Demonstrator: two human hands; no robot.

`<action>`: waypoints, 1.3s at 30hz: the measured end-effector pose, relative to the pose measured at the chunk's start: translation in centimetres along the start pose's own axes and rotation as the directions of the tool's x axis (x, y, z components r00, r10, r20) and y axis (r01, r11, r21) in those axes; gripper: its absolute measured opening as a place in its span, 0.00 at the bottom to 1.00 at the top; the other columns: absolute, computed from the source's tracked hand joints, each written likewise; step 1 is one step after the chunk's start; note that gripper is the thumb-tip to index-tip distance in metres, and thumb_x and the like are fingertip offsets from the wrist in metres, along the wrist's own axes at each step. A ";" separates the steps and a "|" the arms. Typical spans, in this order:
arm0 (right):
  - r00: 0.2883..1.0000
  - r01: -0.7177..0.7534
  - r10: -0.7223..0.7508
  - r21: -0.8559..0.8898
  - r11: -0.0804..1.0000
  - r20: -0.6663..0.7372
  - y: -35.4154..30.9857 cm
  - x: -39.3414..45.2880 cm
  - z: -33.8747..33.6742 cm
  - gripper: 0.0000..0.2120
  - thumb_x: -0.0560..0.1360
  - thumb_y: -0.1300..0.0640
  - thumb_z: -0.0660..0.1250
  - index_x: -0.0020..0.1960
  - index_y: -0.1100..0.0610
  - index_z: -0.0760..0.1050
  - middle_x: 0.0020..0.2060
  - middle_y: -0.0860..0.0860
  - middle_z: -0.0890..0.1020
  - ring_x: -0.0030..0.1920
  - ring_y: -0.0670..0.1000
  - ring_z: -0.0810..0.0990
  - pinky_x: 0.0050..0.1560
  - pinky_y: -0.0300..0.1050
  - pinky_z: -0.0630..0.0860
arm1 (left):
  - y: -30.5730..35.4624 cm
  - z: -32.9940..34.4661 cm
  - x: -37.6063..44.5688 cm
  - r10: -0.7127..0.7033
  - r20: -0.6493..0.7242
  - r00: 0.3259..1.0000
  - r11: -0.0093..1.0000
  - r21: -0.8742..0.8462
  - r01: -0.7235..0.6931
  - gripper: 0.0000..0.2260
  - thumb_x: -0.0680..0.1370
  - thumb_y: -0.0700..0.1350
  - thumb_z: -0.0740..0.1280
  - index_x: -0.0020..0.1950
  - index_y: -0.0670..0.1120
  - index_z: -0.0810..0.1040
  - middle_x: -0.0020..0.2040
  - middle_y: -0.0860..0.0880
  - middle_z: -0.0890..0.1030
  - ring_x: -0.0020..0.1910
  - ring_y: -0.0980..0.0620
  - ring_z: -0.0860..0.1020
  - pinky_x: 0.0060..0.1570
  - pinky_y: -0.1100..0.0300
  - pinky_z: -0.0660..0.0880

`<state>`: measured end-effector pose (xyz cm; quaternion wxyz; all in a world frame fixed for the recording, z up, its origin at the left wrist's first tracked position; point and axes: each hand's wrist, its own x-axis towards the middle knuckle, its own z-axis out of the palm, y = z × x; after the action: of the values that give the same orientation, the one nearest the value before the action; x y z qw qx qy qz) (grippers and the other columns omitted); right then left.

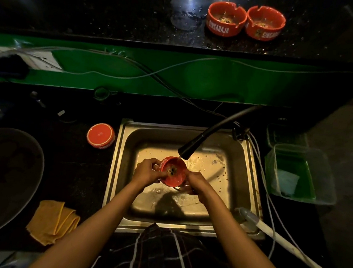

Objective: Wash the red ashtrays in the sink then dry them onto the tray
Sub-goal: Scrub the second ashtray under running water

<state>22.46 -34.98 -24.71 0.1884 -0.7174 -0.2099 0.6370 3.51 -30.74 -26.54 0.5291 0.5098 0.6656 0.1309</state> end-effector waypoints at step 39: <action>0.916 0.400 -0.402 0.089 0.912 -0.006 0.7 1.9 -0.8 0.25 0.66 0.65 0.78 0.61 0.54 0.78 0.51 0.51 0.85 0.51 0.49 0.84 0.42 0.34 0.78 | -0.4 -1.3 0.9 0.141 0.165 0.976 0.945 -0.316 -0.083 0.19 0.73 0.45 0.76 0.62 0.49 0.77 0.61 0.49 0.78 0.57 0.49 0.80 0.51 0.54 0.81</action>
<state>23.53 -34.54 -26.62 0.3453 -0.6460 -0.3254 0.5980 2.25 -29.72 -26.77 0.6532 0.4682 0.5550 0.2148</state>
